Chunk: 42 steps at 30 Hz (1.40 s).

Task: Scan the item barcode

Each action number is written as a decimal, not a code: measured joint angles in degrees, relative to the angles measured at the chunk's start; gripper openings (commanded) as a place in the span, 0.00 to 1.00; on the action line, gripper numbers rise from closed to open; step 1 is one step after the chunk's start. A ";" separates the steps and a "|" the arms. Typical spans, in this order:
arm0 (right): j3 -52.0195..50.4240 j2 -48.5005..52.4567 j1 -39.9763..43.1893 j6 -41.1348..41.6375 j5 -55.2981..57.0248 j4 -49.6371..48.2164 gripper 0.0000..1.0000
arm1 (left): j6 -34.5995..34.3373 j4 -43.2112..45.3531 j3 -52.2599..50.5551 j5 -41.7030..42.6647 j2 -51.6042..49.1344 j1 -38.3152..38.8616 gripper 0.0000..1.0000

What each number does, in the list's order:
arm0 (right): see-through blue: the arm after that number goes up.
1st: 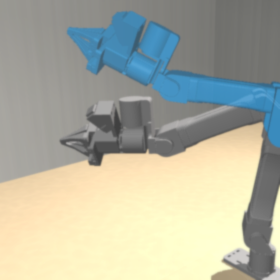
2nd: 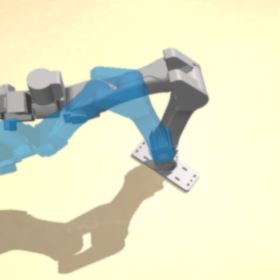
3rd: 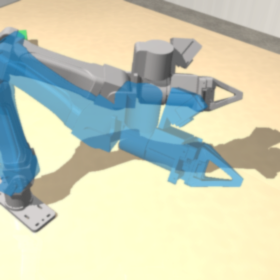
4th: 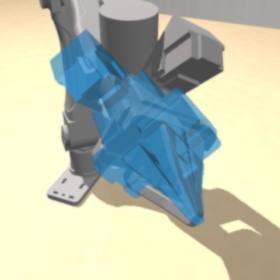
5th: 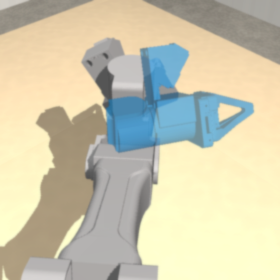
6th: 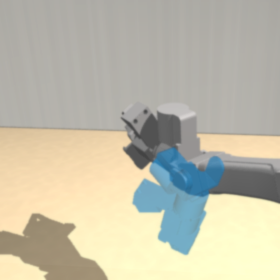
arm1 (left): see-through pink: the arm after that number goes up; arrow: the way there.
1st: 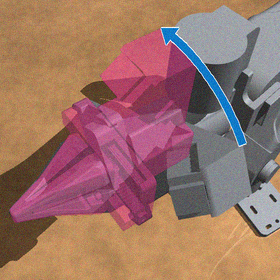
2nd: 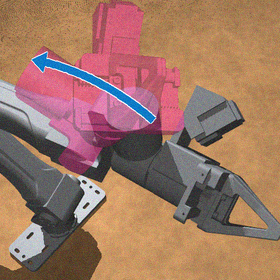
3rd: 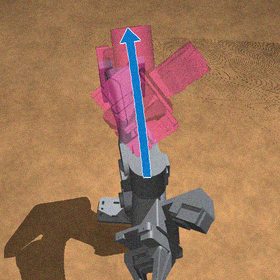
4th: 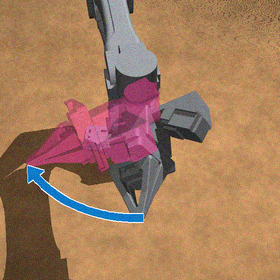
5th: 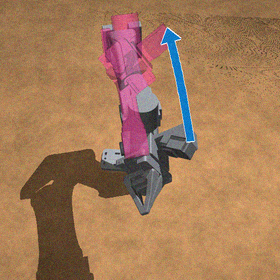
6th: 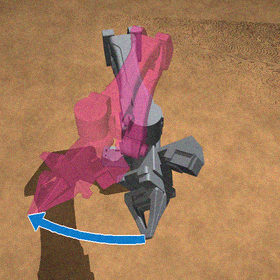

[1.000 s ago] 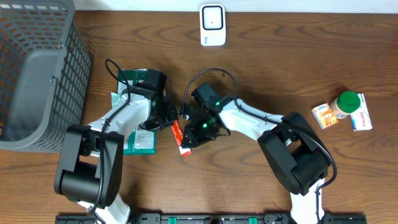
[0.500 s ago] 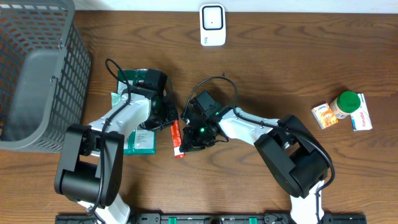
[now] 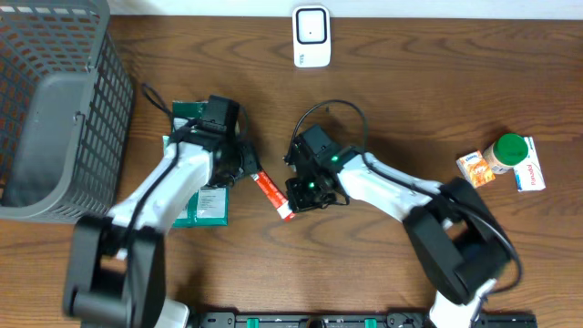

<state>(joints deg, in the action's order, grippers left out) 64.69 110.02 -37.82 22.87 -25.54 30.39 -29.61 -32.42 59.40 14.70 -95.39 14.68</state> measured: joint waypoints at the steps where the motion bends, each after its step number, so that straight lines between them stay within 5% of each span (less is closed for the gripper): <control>1: -0.09 -1.38 0.00 -0.68 2.01 0.76 0.01 | -0.09 0.00 0.00 -0.02 1.90 0.00 0.63; 6: -0.15 -9.70 0.00 -5.77 11.52 4.46 0.01 | -0.15 -0.11 0.00 -0.07 8.48 0.00 0.63; 8: -0.15 -12.00 0.00 -7.76 13.55 4.83 0.01 | -0.15 -0.11 0.00 -0.07 9.29 0.00 0.51; 9: -0.15 -12.74 0.00 -8.50 14.27 4.92 0.01 | -0.07 -0.15 0.00 -0.07 9.31 0.00 0.34; 12: -0.15 -12.98 0.00 -9.51 15.37 5.35 0.39 | -0.24 -0.83 0.00 -0.09 8.83 0.11 0.08; 30: -0.17 -8.50 4.11 -11.26 6.51 5.07 0.45 | 0.02 6.03 0.09 -0.35 -9.09 1.64 0.08; 42: -0.17 2.12 7.28 -15.39 -11.78 2.43 0.38 | -0.17 7.21 2.62 1.11 -11.89 1.62 0.09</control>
<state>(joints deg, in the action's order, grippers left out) 64.51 112.14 -30.55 7.49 -37.32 32.82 -29.78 -25.21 62.02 15.81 -107.28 16.29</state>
